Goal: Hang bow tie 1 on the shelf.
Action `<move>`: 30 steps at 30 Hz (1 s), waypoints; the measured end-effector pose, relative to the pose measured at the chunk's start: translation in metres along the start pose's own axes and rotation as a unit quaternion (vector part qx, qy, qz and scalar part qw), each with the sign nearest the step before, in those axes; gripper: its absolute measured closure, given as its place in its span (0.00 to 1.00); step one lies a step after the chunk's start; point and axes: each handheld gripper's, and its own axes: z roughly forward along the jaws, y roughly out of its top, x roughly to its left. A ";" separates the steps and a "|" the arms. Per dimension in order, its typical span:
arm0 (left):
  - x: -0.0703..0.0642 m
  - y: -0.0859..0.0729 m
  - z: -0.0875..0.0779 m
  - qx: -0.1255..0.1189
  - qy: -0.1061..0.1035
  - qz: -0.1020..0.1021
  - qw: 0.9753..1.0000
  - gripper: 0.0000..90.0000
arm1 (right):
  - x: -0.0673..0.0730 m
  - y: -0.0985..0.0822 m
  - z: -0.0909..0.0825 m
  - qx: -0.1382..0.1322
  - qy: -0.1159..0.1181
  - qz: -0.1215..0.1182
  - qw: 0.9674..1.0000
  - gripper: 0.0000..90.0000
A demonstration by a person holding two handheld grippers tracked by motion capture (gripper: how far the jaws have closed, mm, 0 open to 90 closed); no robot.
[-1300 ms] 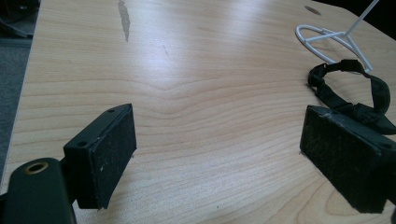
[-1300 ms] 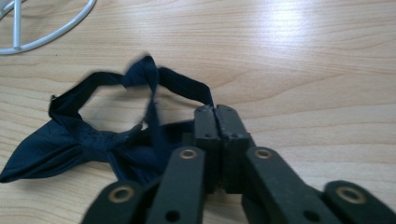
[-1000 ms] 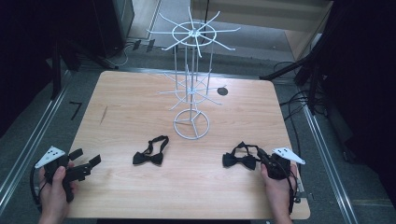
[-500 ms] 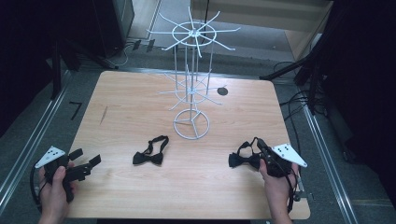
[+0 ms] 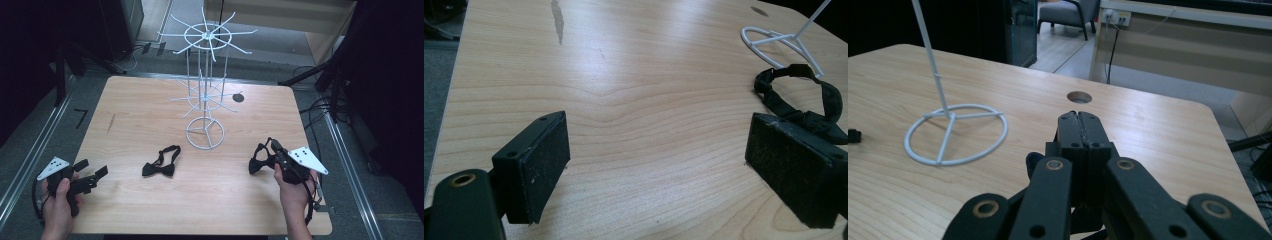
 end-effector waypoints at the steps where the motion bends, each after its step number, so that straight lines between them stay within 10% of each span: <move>1: 0.000 0.000 0.000 -0.001 0.000 -0.001 1.000 0.12 | 0.001 0.002 0.000 -0.003 0.002 -0.003 1.000 1.00; 30: -0.004 0.000 0.000 -0.007 0.014 0.012 1.000 0.00 | 0.048 0.050 0.018 -0.040 0.066 -0.015 0.997 1.00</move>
